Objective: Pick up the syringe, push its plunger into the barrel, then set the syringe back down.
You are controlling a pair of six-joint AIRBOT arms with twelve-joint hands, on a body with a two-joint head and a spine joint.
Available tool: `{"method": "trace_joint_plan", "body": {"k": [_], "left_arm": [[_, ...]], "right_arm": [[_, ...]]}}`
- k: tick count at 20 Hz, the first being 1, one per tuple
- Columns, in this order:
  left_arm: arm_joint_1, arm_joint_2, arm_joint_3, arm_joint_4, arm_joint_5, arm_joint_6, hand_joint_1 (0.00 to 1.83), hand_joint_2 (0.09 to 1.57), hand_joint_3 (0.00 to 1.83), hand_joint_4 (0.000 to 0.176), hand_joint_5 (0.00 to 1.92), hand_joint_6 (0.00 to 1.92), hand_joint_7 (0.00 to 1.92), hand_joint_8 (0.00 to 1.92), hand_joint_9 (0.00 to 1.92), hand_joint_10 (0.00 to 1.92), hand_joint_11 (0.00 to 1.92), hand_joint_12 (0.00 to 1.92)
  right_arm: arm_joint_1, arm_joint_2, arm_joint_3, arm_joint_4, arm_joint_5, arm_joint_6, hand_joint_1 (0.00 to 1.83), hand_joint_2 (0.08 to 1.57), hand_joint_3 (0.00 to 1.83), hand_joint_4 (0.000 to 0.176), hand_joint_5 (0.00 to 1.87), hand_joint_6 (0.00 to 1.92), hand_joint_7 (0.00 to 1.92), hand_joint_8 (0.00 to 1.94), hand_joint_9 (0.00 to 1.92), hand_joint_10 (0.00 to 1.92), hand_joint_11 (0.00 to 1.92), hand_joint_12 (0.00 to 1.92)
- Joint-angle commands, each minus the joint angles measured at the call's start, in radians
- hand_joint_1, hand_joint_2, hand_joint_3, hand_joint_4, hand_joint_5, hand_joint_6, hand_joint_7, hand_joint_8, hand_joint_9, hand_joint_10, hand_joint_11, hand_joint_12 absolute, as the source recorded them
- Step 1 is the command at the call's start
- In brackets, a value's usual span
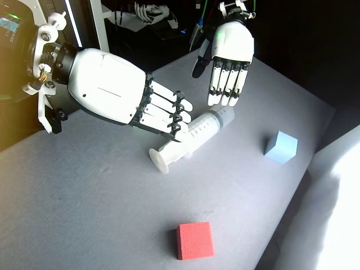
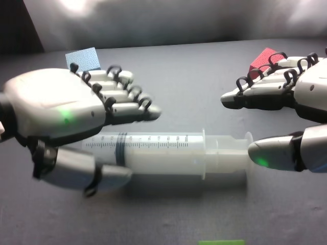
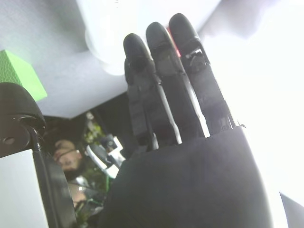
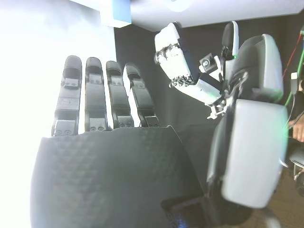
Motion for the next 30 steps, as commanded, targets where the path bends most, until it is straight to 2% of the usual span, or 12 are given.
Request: {"method": "trace_joint_plan", "body": {"k": [1,7,10,14,15,17,19,23,26,27,29,30], "left_arm": [[-0.009,0.009,0.001,-0.017,-0.078,0.000,0.00,1.26,0.01,0.000,0.09,0.00,0.07,0.00,0.04,0.00,0.00,0.00],[-0.020,0.006,-0.001,-0.030,-0.067,0.000,0.00,1.26,0.00,0.000,0.10,0.01,0.09,0.01,0.07,0.01,0.02,0.01],[-0.026,0.004,0.001,-0.034,-0.059,0.000,0.00,1.22,0.00,0.000,0.12,0.01,0.11,0.01,0.09,0.01,0.05,0.02],[-0.029,-0.009,0.001,-0.034,-0.035,0.000,0.39,1.06,0.00,0.000,0.09,0.01,0.11,0.00,0.10,0.01,0.08,0.06],[-0.029,-0.012,0.001,-0.039,-0.030,0.000,0.51,1.02,0.00,0.000,0.08,0.00,0.10,0.00,0.09,0.00,0.01,0.20],[-0.037,-0.023,0.001,-0.059,-0.004,0.000,0.66,0.99,0.00,0.000,0.06,0.00,0.06,0.00,0.05,0.00,0.00,0.21],[-0.054,-0.036,0.002,-0.070,0.035,0.000,0.78,0.96,0.00,0.000,0.06,0.00,0.06,0.00,0.06,0.00,0.00,0.27],[-0.077,-0.085,0.016,-0.111,0.090,-0.001,1.05,0.94,0.00,0.000,0.03,0.00,0.02,0.00,0.02,0.00,0.00,0.05],[-0.058,-0.124,0.027,-0.154,0.099,0.002,1.07,0.97,0.01,0.000,0.00,0.00,0.00,0.00,0.00,0.00,0.00,0.00],[-0.044,-0.135,0.027,-0.244,0.089,0.085,1.06,0.97,0.01,0.000,0.01,0.00,0.00,0.00,0.00,0.00,0.00,0.00],[-0.001,-0.150,0.019,-0.527,0.008,0.345,1.02,0.97,0.01,0.000,0.02,0.01,0.01,0.00,0.01,0.00,0.00,0.00],[0.015,-0.156,0.013,-0.633,-0.022,0.444,1.03,0.96,0.00,0.000,0.02,0.01,0.01,0.00,0.01,0.00,0.00,0.00]], "right_arm": [[0.015,0.011,-0.002,0.005,0.103,0.005,0.00,1.25,0.01,0.000,0.21,0.00,0.22,0.00,0.21,0.01,0.00,0.50],[0.015,0.011,-0.002,0.005,0.103,0.005,0.00,1.27,0.00,0.000,0.21,0.00,0.20,0.00,0.19,0.00,0.00,0.45],[0.015,0.011,-0.002,0.005,0.103,0.005,0.00,1.26,0.00,0.000,0.23,0.00,0.21,0.00,0.20,0.00,0.00,0.50],[0.015,0.011,-0.001,0.009,0.104,0.006,0.01,1.26,0.00,0.000,0.22,0.00,0.20,0.00,0.19,0.00,0.00,0.47],[0.015,0.011,-0.002,0.017,0.103,0.006,0.03,1.25,0.00,0.000,0.23,0.00,0.21,0.00,0.20,0.00,0.00,0.49],[0.014,0.010,-0.002,0.022,0.109,0.006,0.00,1.26,0.00,0.000,0.21,0.00,0.20,0.00,0.19,0.00,0.00,0.46],[0.011,0.009,-0.002,0.022,0.112,0.006,0.05,1.25,0.00,0.000,0.24,0.00,0.23,0.00,0.22,0.01,0.00,0.57],[-0.027,-0.013,-0.003,0.064,0.227,0.006,0.03,1.25,0.00,0.000,0.21,0.00,0.22,0.00,0.21,0.00,0.00,0.52],[-0.031,-0.015,-0.002,0.067,0.241,-0.003,0.04,1.25,0.00,0.000,0.20,0.00,0.21,0.00,0.20,0.00,0.00,0.49],[-0.031,-0.015,-0.004,0.120,0.243,-0.077,0.04,1.25,0.00,0.000,0.20,0.00,0.21,0.00,0.20,0.00,0.00,0.50],[-0.026,-0.017,-0.008,0.258,0.249,-0.262,0.04,1.25,0.00,0.000,0.18,0.00,0.19,0.00,0.18,0.00,0.00,0.42],[-0.026,-0.016,-0.008,0.274,0.249,-0.293,0.07,1.25,0.00,0.000,0.20,0.01,0.21,0.00,0.20,0.01,0.00,0.46]]}}
